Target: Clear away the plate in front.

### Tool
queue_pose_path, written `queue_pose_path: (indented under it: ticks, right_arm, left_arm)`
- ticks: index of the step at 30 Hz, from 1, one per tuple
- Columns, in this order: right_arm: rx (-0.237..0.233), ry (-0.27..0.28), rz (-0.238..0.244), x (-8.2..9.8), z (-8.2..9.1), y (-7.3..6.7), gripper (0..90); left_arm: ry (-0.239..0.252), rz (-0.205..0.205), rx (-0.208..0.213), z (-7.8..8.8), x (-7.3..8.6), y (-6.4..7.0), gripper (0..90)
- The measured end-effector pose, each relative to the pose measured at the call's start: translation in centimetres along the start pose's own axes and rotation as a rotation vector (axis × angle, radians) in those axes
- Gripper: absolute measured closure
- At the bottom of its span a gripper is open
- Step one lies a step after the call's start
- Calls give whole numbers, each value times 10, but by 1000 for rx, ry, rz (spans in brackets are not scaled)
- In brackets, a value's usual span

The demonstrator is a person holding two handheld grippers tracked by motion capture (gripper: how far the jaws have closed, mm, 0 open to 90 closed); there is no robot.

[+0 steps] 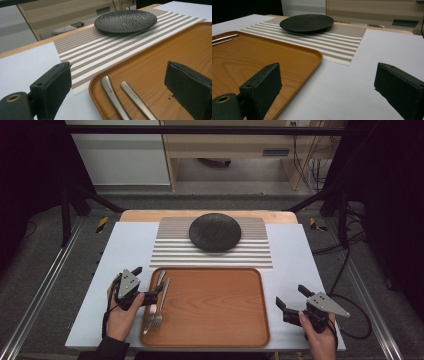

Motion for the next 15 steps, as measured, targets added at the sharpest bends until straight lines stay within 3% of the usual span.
queue_pose_path:
  ticks: [7,10,13,15]
  right_arm:
    - [31,37,43,-1,-3,-2,59]
    - [29,33,32,2,-5,-2,59]
    - [22,26,-4,4,-7,1,65]
    - [17,22,-6,4,-7,3,126]
  left_arm:
    - [45,-40,2,1,-4,2,66]
    - [53,-55,20,-1,-10,3,65]
    - [28,-62,67,-3,-17,4,67]
    - [16,-72,110,-6,-22,6,75]
Point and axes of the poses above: each handheld gripper's, and its own axes: z roughly backward along the jaws, x roughly out of its underside, y roughly to its right, the point moved 6 cm from there along -z, roughly forward along the jaws, and after that the axes turned 13 degrees about -x, right-handed, at the moved point
